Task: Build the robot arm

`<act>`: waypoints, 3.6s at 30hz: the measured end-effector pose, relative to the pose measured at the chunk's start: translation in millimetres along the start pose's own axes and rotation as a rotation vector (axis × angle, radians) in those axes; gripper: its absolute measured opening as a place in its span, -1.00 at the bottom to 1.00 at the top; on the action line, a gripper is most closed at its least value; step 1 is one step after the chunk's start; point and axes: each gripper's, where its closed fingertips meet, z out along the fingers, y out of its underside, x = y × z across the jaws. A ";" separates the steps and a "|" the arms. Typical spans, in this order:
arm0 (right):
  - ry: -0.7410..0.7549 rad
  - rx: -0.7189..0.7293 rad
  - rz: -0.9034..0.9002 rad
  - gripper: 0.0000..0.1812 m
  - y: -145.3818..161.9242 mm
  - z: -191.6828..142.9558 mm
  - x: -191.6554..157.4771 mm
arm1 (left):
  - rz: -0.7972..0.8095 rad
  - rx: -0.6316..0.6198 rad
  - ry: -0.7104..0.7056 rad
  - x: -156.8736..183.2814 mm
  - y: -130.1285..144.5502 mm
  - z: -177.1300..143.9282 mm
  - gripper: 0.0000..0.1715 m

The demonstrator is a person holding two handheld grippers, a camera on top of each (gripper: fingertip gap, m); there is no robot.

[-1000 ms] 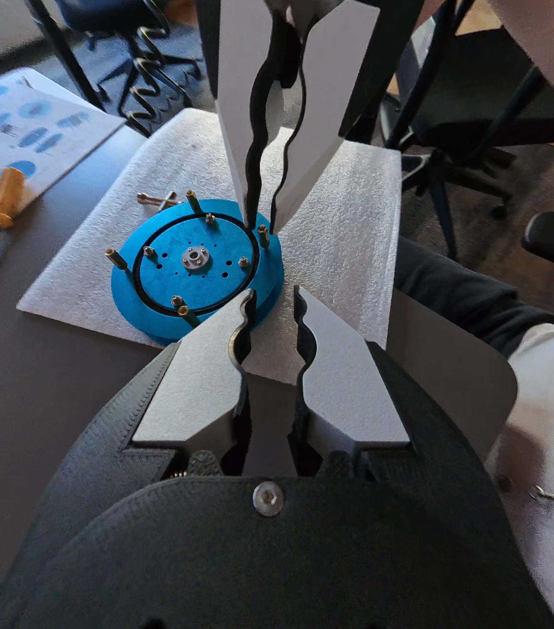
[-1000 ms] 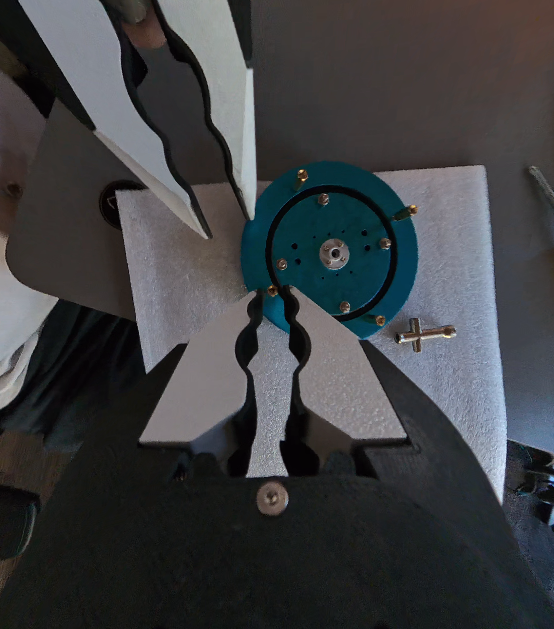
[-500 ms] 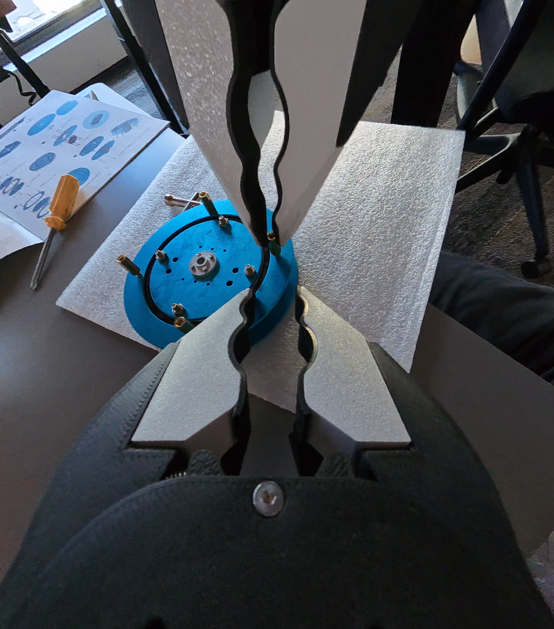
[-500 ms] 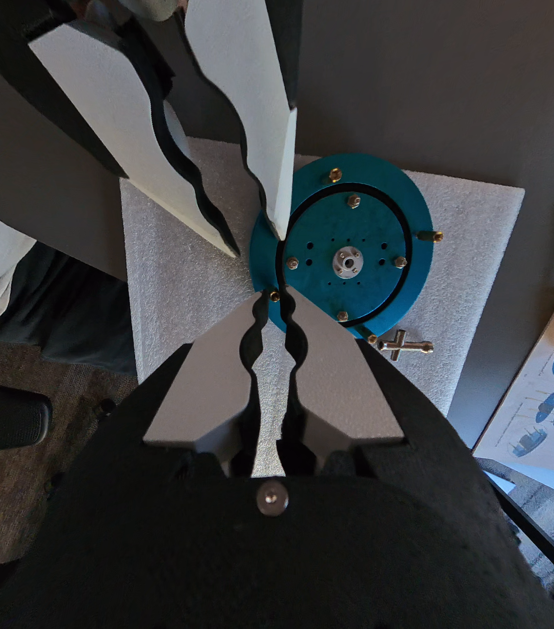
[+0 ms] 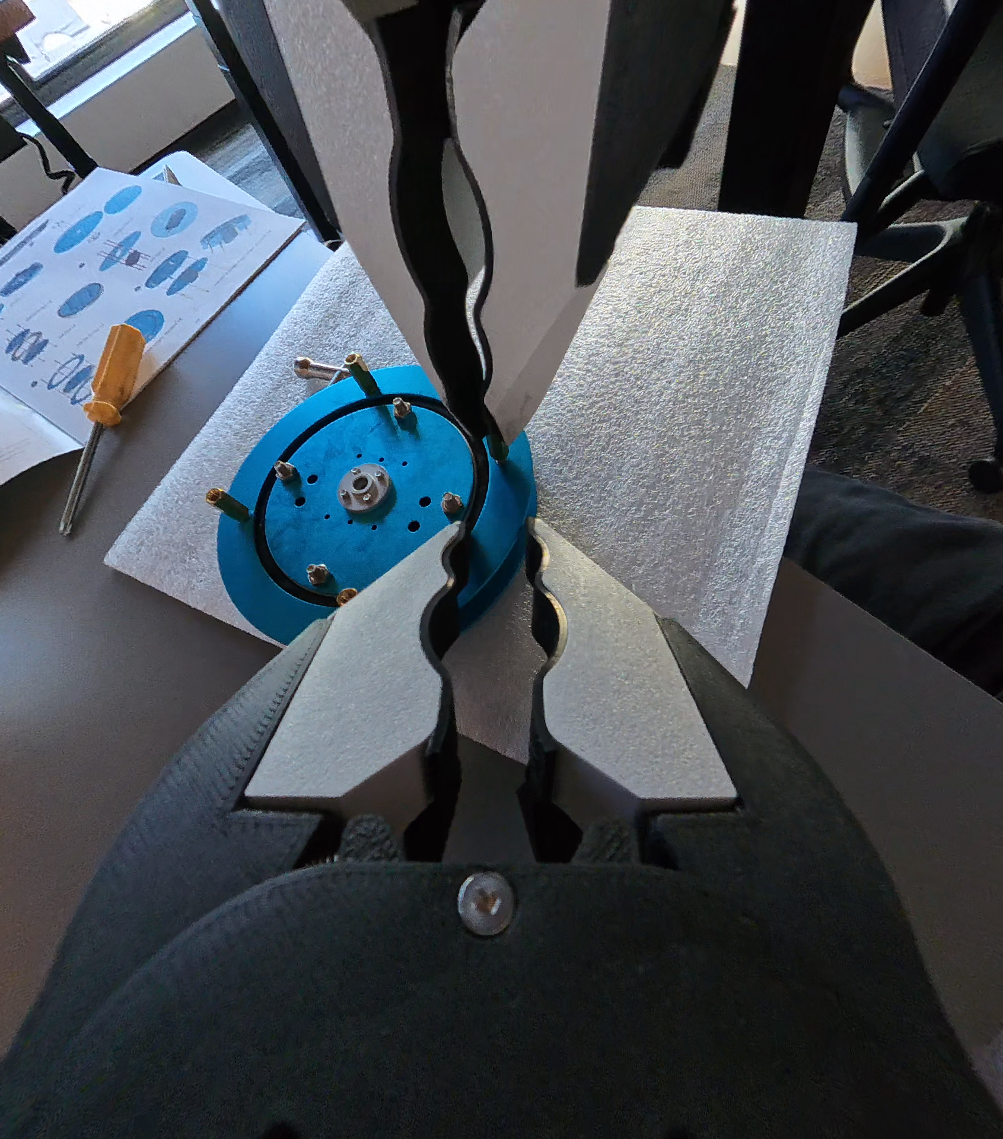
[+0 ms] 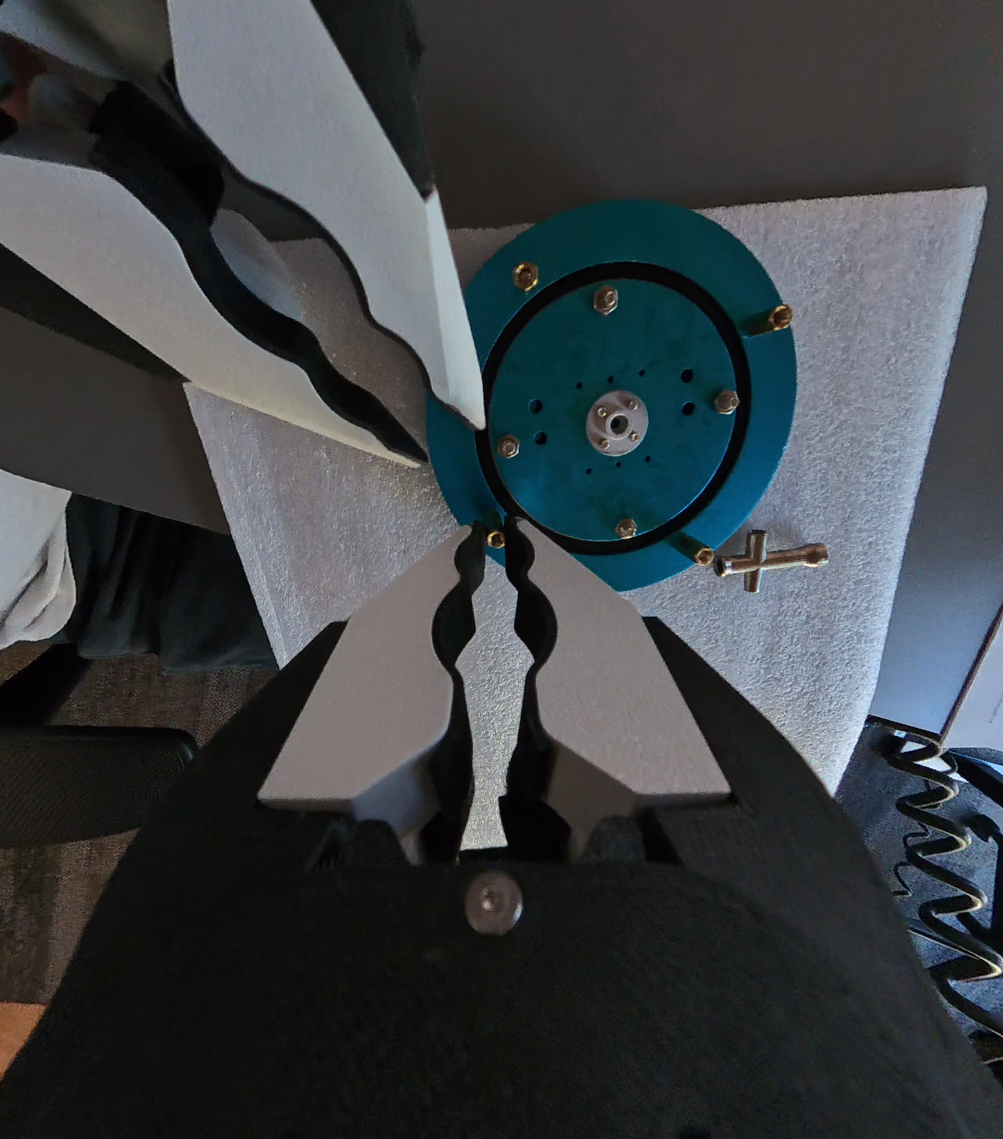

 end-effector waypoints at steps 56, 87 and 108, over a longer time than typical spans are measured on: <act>-0.134 0.126 0.823 -0.94 3.0 2.2 0.5 | 0.045 -0.008 -0.036 0.7 1.4 0.4 -0.86; -0.018 0.214 0.068 -0.95 2.0 0.4 0.0 | 0.040 -0.007 -0.020 2.2 1.7 0.0 -0.88; 0.151 0.829 0.398 -0.60 -3.9 -8.0 -1.7 | -0.010 0.007 0.022 3.7 -0.1 -3.2 -0.87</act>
